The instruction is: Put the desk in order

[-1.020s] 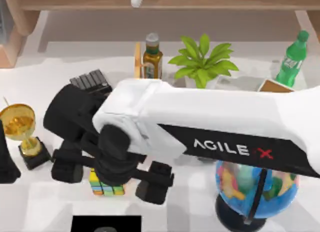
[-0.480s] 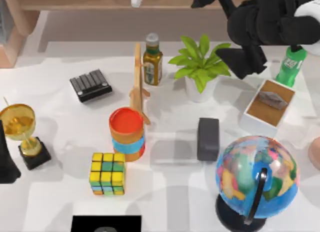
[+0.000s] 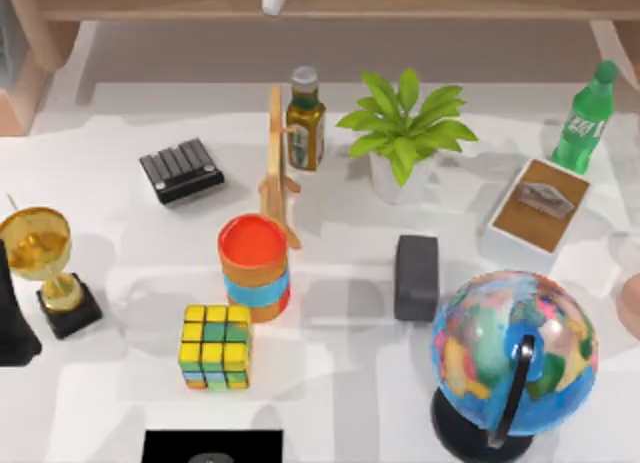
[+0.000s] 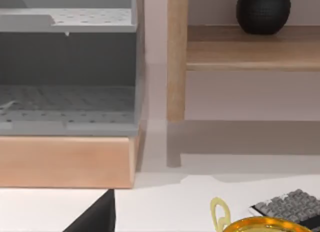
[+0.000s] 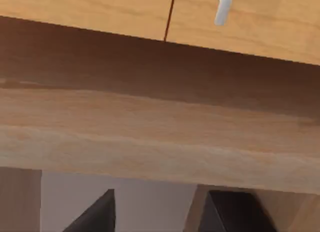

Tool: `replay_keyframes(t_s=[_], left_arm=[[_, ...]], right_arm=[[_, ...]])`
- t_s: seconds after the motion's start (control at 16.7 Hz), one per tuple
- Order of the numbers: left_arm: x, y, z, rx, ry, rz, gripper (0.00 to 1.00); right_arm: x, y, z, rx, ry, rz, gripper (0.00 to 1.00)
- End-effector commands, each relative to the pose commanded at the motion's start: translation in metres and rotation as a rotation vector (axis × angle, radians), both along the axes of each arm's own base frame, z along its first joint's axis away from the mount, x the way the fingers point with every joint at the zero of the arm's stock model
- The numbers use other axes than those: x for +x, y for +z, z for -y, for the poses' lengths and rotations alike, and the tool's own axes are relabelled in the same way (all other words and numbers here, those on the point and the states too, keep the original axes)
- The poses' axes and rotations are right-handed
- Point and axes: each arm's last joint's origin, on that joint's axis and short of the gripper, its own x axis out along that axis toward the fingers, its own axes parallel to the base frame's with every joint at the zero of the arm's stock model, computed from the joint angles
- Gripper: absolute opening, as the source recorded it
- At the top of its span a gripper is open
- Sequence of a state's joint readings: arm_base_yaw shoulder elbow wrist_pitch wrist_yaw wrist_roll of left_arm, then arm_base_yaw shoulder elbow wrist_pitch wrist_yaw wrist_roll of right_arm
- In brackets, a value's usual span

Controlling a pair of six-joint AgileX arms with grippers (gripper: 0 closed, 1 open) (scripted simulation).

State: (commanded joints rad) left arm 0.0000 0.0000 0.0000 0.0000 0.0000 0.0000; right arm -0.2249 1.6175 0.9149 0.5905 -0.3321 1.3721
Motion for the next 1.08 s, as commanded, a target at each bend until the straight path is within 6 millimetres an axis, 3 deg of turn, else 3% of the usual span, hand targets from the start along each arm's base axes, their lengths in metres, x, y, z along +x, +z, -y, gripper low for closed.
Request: replay_keyframes(t_s=[0.24,0.42,0.66,0.9,1.08], left_arm=[[0.000,0.000,0.000,0.000,0.000,0.000,1.00],[0.000,0.000,0.000,0.000,0.000,0.000,1.00],[0.000,0.000,0.000,0.000,0.000,0.000,1.00],[0.000,0.000,0.000,0.000,0.000,0.000,1.00],[0.000,0.000,0.000,0.000,0.000,0.000,1.00]], right_arm=[[-0.056,-0.028,0.086,-0.001,-0.181,0.156,1.00],[-0.098,-0.054,0.121,0.001,-0.260,0.210,1.00],[-0.132,-0.095,0.132,0.056,-0.268,0.196,1.00],[-0.134,-0.133,0.119,0.151,-0.182,0.127,1.00],[-0.131,-0.143,0.112,0.182,-0.144,0.100,1.00]])
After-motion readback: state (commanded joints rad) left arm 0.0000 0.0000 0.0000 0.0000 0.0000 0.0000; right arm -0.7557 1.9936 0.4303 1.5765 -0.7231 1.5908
